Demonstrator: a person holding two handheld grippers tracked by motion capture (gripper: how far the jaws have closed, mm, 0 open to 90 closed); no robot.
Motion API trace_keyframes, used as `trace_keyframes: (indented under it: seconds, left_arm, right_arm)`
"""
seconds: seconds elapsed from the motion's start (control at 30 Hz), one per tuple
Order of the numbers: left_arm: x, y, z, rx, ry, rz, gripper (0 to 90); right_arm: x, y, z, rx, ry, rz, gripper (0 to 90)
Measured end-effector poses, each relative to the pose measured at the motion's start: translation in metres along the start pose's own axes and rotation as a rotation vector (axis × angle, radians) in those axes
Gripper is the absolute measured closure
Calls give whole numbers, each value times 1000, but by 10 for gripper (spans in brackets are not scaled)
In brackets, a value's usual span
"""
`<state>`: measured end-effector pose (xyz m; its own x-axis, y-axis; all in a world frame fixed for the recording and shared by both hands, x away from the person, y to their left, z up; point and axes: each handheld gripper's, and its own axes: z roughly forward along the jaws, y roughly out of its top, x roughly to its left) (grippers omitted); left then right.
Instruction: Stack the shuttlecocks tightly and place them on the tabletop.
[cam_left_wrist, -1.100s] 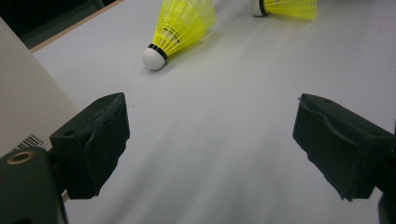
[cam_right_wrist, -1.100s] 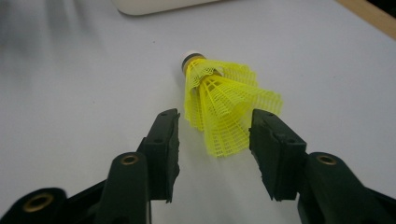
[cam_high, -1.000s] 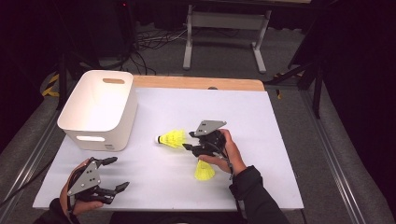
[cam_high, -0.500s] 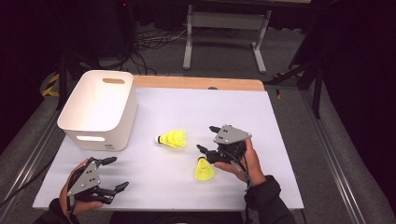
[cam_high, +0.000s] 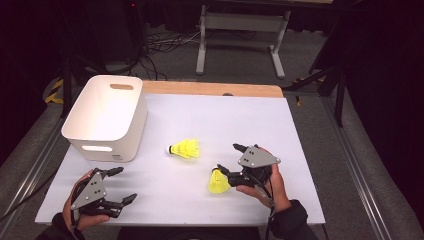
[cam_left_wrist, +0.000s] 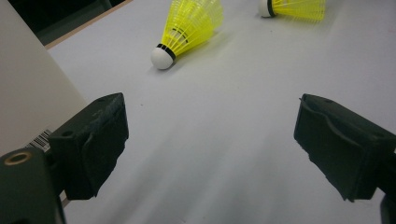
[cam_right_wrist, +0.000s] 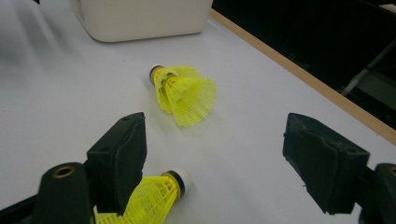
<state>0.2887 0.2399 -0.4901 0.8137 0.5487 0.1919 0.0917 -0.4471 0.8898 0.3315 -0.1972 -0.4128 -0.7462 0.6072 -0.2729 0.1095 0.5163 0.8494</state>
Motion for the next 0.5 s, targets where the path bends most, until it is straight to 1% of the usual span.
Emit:
trace_keyframes:
  seconds: [0.07, 0.17, 0.27, 0.43, 0.5]
  left_arm:
    - [0, 0, 0, 4, 2, 2, 108]
    - [1, 0, 1, 4, 4, 2, 107]
    - [1, 0, 1, -1, 7, 2, 105]
    - [2, 1, 2, -6, 6, 3, 105]
    - [1, 1, 2, -9, 5, 0, 105]
  right_arm:
    - [4, -3, -1, -2, -5, -19, 219]
    - [8, -9, -1, -7, -31, -50, 214]
    - [11, -16, 0, -2, -22, -43, 211]
    - [18, -25, 0, 2, -32, -75, 221]
    - [20, -30, 1, 7, -12, -54, 220]
